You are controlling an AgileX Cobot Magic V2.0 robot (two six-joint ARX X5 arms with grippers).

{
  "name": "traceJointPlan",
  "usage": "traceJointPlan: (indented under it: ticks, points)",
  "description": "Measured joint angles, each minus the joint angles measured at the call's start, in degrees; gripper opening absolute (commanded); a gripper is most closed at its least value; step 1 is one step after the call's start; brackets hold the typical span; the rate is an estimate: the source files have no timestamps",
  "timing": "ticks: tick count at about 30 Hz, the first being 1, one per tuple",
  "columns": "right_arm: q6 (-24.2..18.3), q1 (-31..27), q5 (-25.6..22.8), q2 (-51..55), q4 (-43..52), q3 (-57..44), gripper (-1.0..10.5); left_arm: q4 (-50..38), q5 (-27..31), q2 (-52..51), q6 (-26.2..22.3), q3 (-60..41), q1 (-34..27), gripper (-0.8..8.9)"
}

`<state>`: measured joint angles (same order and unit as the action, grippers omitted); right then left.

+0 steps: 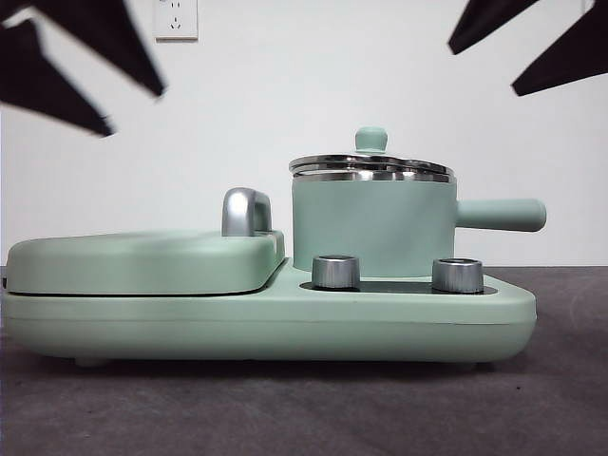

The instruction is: Put the buns in a small steamer

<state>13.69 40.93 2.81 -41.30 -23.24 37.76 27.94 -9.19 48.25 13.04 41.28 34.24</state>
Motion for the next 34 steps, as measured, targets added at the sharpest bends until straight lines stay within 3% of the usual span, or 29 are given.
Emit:
traceJointPlan:
  ticks: [4,6,7,10,14,28,34]
  points:
    - [-0.22,0.00,0.35,-0.39,-0.09,0.00,3.3,4.66,0.33,-2.60,0.55,-0.48,0.00,2.97]
    - [-0.20,0.00,0.87,-0.07,-0.07,0.00,1.0,6.56,0.35,-3.10,0.57,-0.48,0.00,0.72]
    - [-0.22,0.00,0.90,0.15,-0.04,0.00,-0.2,6.97,0.35,-3.23,0.57,-0.48,0.00,0.15]
    - [-0.42,0.00,0.66,0.57,0.81,0.00,0.2,6.84,0.35,-3.28,0.74,-0.48,0.00,0.06]
    - [-0.39,0.00,4.00,0.79,-0.24,0.00,0.2,8.61,0.35,-3.50,0.74,-0.48,0.00,0.07]
    - [-0.39,0.15,4.33,0.87,0.35,0.00,0.2,8.76,0.46,-4.22,0.35,-0.48,-0.31,0.07]
    - [-0.39,0.15,4.33,0.90,0.35,0.00,0.2,-0.74,0.50,-17.07,-5.14,-7.48,-9.07,0.07]
